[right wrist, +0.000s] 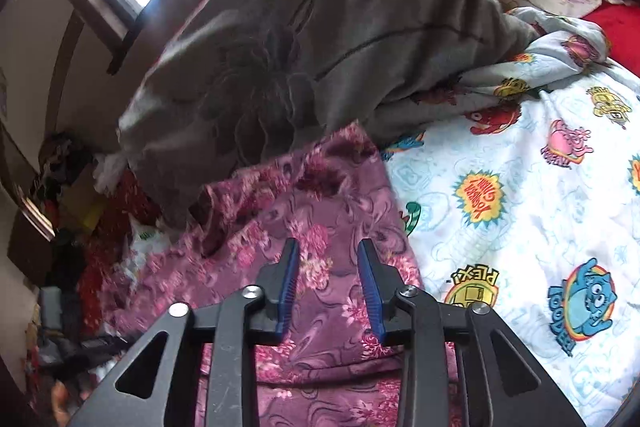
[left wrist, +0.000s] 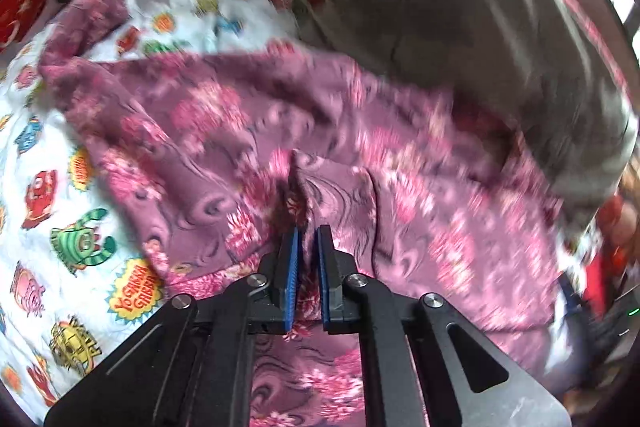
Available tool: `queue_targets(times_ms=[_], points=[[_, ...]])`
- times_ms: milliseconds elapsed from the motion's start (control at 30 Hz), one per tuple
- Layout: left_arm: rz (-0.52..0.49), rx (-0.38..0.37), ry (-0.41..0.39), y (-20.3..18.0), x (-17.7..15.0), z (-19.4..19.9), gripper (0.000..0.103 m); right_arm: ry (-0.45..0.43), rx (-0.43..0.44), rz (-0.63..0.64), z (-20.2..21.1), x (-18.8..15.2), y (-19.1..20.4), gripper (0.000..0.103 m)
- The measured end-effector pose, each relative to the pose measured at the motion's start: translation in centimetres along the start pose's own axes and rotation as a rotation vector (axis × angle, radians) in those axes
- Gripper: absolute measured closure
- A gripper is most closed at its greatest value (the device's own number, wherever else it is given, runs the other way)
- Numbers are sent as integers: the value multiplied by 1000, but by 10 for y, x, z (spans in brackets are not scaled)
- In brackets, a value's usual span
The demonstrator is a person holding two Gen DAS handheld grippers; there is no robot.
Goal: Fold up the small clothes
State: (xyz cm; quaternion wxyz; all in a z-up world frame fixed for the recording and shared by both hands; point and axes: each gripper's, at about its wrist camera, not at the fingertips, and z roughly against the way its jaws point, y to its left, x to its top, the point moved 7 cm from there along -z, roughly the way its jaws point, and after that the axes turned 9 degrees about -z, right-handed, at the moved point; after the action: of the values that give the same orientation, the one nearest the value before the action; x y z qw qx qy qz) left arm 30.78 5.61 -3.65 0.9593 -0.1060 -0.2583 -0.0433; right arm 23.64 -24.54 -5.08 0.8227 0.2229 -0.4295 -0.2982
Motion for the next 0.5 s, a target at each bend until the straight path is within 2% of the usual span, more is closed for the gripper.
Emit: queue_targets(times_ms=[67,100,167,200,267,367,433,500], points=[[4,-3,-47,-2,7,12,97,72,-97,35,-20,-13,-13,66],[-3,-7,-60,-3,11,14,97,83,-116,51,-24,-17,-17,67],[-39,6,-83,-9,15,16,94,42,-120,68,-15,-13,-11,64],[-63,10,-73,-12,15,11,90,37,-116,56,-12,-11,-7,64],[-94,17,-9,-19,11,-14,88,15,-69,51,-5,-9,8,64],[-92,6,108,-18,-5,-50,88,41,-38,122,-7,-18,39,64],[-78,-21,84,-15,-1,-45,88,75,-16,171,-13,-31,60,64],[-41,-83,92,-8,5,-35,88,114,4,213,-23,-46,81,64]])
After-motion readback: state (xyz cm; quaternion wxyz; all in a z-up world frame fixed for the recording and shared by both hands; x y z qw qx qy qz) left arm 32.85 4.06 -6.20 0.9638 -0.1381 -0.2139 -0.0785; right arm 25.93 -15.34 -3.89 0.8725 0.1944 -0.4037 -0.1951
